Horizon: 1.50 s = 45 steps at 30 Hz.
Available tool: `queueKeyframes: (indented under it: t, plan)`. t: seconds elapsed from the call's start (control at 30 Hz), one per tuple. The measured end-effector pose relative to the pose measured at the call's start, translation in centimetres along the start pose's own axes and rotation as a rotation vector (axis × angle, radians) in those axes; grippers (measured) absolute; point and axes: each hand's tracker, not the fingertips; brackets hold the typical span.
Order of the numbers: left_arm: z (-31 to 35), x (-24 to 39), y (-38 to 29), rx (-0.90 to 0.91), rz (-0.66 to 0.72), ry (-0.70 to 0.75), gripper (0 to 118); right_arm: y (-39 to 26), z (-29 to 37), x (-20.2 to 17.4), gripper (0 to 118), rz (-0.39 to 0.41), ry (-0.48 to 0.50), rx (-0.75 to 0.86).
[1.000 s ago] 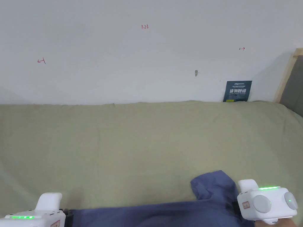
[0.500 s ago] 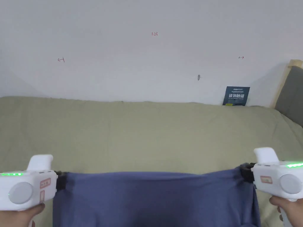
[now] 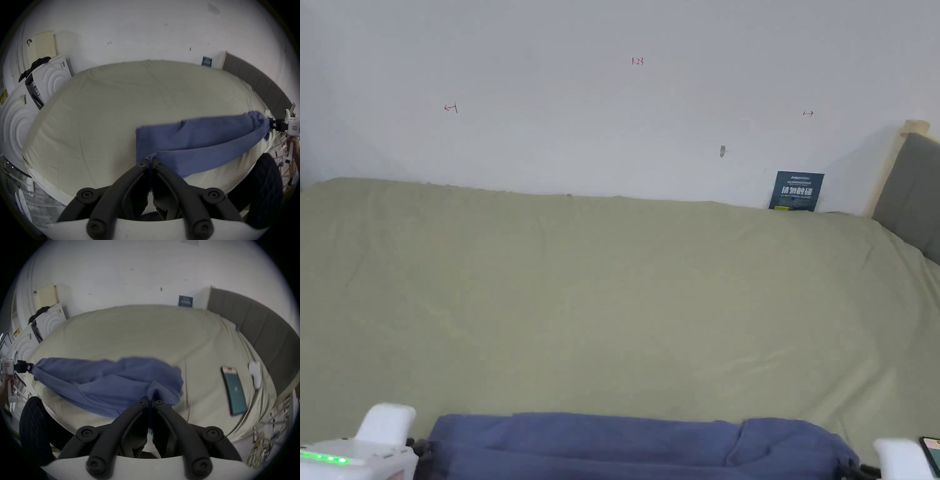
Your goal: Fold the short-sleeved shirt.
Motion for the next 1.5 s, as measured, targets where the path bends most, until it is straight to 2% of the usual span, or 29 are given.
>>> queueKeyframes:
  t: [0.1,0.13,0.17,0.2,0.23,0.27,0.3,0.37,0.47,0.53,0.6,0.63,0.67,0.77,0.8,0.87,0.93,1.0,1.03,1.1,1.13,1.2,1.33,1.37,1.43,1.5]
  plan:
    - [-2.6,0.0,-1.2,-0.018,-0.001,0.028,0,-1.5,-1.3,-0.5,9,0.002,-0.043,0.004]
    - [-3.0,0.2,-1.4,-0.022,0.006,0.038,2,-1.7,-1.4,-0.6,28,0.006,-0.059,0.014]
    - [-2.9,0.4,-1.3,-0.018,0.013,0.054,11,-1.6,-1.3,-0.7,60,0.011,-0.084,0.023]
    - [-2.8,0.6,-1.2,-0.009,0.022,0.063,34,-1.2,-0.9,-0.7,95,0.012,-0.118,0.030]
    - [-2.4,0.6,-1.2,0.011,0.029,0.083,80,-0.9,-0.5,-0.6,118,0.002,-0.106,0.027]
    - [-1.7,0.4,-1.1,0.042,0.046,0.082,104,-0.6,0.5,-0.4,118,-0.019,-0.084,0.052]
    - [-0.7,0.4,-1.2,0.069,0.074,0.056,111,-0.2,1.9,-0.6,118,-0.033,-0.077,0.118]
    - [1.3,0.2,-1.3,0.139,0.139,0.047,111,0.9,3.8,-1.2,118,-0.041,-0.054,0.171]
    - [3.2,-0.3,-1.5,0.202,0.228,0.030,111,1.8,6.8,-2.5,118,-0.120,0.019,0.241]
    - [4.2,-0.4,-1.0,0.185,0.217,0.019,109,2.2,7.9,-3.9,118,-0.122,0.078,0.222]
    - [5.2,-0.3,-0.9,0.196,0.209,0.012,97,2.2,8.6,-5.7,114,-0.071,0.119,0.236]
    - [5.5,-0.4,-0.9,0.198,0.205,0.000,78,2.2,8.8,-6.4,96,-0.036,0.143,0.240]
    - [5.8,-0.4,-0.9,0.207,0.203,-0.003,57,2.1,8.9,-7.3,66,-0.003,0.167,0.236]
    - [5.5,-0.3,-1.1,0.185,0.208,-0.007,35,1.7,8.8,-9.5,33,0.059,0.113,0.245]
    - [5.1,-0.5,-1.5,0.172,0.210,-0.008,17,1.7,8.5,-9.9,9,0.088,0.090,0.248]
    - [4.6,-0.6,-1.7,0.148,0.203,-0.014,1,1.4,8.4,-10.3,7,0.078,0.110,0.259]
    - [3.9,-1.2,-1.7,0.118,0.226,-0.041,0,1.6,8.2,-10.6,7,0.060,0.145,0.236]
    - [3.0,-2.1,-1.5,0.119,0.239,-0.047,0,1.5,8.3,-10.6,7,0.062,0.138,0.242]
    - [2.3,-2.8,-1.4,0.108,0.263,-0.070,17,1.5,8.3,-10.5,7,0.059,0.139,0.243]
    - [0.8,-4.8,-1.0,0.091,0.348,-0.192,93,1.4,8.2,-10.5,7,0.039,0.145,0.235]
    - [-0.1,-5.6,-1.0,0.100,0.351,-0.248,118,1.2,8.2,-10.3,7,0.027,0.150,0.232]
    - [-1.6,-7.4,-1.2,0.135,0.454,-0.317,118,0.7,8.0,-10.5,7,0.021,0.142,0.216]
    - [-6.5,-10.8,-2.7,-0.016,0.636,-0.474,118,-0.1,8.1,-10.9,7,0.016,0.137,0.195]
    - [-7.6,-10.7,-2.9,-0.079,0.719,-0.551,118,-0.3,8.1,-11.0,7,0.016,0.136,0.189]
    - [-11.3,-10.5,-4.6,-0.214,0.855,-0.839,118,-0.6,8.0,-11.2,7,0.019,0.130,0.178]
    - [-12.2,-10.0,-4.7,-0.082,0.902,-0.939,118,-0.6,7.9,-11.3,7,0.023,0.129,0.169]
